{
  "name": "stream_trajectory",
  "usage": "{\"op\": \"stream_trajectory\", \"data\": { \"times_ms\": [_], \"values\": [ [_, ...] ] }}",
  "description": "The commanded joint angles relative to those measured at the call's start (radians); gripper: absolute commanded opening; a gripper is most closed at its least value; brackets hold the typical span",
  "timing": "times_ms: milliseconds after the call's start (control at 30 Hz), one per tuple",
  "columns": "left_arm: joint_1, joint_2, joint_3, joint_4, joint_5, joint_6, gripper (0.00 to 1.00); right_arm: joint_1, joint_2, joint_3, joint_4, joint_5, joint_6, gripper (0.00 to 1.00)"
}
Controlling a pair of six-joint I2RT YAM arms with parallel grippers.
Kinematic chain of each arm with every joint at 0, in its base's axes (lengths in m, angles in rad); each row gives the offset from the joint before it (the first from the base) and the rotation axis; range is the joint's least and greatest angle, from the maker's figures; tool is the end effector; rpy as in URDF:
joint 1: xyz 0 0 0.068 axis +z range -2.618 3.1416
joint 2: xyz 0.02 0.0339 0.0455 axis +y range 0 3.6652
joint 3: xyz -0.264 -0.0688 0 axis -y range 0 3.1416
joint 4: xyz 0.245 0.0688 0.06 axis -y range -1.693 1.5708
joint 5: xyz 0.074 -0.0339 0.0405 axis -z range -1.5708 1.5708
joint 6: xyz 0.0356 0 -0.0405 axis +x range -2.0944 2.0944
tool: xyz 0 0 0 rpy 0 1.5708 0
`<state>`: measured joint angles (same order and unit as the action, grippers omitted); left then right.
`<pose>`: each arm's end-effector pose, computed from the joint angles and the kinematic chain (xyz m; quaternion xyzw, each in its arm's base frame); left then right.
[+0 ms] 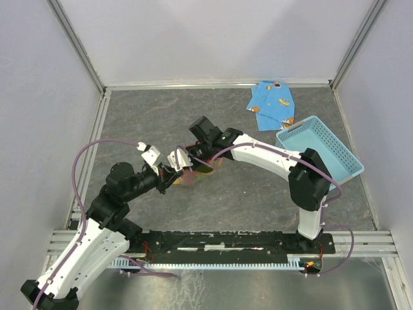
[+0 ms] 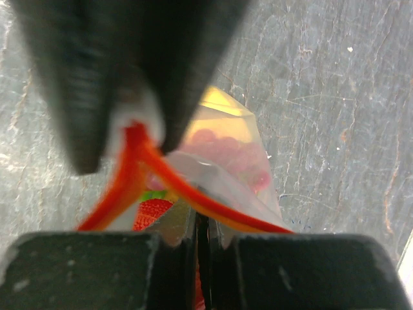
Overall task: Place the food in the zip-top bag and seal the zipper
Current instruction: Place the fake fruit in the zipper food storage bag.
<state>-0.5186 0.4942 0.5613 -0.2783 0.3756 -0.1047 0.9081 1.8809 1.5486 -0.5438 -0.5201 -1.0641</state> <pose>0.1088 -0.0771 0.2926 0.2719 0.7236 -0.3276 0.5433 0.2438 0.3411 0.2611 -0.8060 0.4285 0.2154 0.3468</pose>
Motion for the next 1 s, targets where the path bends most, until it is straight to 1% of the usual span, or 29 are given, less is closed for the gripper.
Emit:
{"op": "stream_trajectory", "data": {
  "times_ms": [0, 67, 133, 267, 433, 500, 567, 600, 767, 900, 967],
  "values": [
    [0.0, -0.03, 0.023, 0.07, 0.004, 0.021, 0.03, -0.006, -0.043, 0.028, 0.044, 0.024, 0.061, 0.31],
    [0.001, -0.037, 0.022, 0.068, -0.01, 0.021, 0.03, -0.014, -0.091, -0.003, 0.065, 0.001, 0.061, 0.43],
    [0.002, -0.04, 0.023, 0.068, -0.016, 0.021, 0.03, -0.022, -0.137, -0.033, 0.077, -0.025, 0.062, 0.51],
    [0.003, -0.04, 0.025, 0.063, -0.03, 0.021, 0.03, -0.039, -0.209, -0.047, 0.051, -0.055, 0.067, 0.57],
    [0.005, -0.044, 0.025, 0.06, -0.039, 0.02, 0.03, -0.069, -0.293, -0.049, -0.032, -0.083, 0.079, 0.6],
    [0.005, -0.044, 0.025, 0.06, -0.039, 0.021, 0.03, -0.087, -0.328, -0.053, -0.054, -0.078, 0.107, 0.61],
    [0.006, -0.044, 0.026, 0.058, -0.04, 0.022, 0.03, -0.115, -0.361, -0.082, -0.029, -0.053, 0.155, 0.61],
    [0.006, -0.046, 0.025, 0.057, -0.038, 0.022, 0.03, -0.156, -0.396, -0.132, 0.03, -0.007, 0.217, 0.62],
    [0.005, -0.045, 0.025, 0.056, -0.037, 0.023, 0.03, -0.227, -0.389, -0.162, 0.072, 0.034, 0.331, 0.61],
    [0.005, -0.046, 0.026, 0.057, -0.034, 0.024, 0.03, -0.247, -0.358, -0.169, 0.074, 0.062, 0.357, 0.59],
    [0.006, -0.046, 0.026, 0.058, -0.033, 0.023, 0.03, -0.25, -0.342, -0.171, 0.075, 0.082, 0.363, 0.56]
  ]
}}
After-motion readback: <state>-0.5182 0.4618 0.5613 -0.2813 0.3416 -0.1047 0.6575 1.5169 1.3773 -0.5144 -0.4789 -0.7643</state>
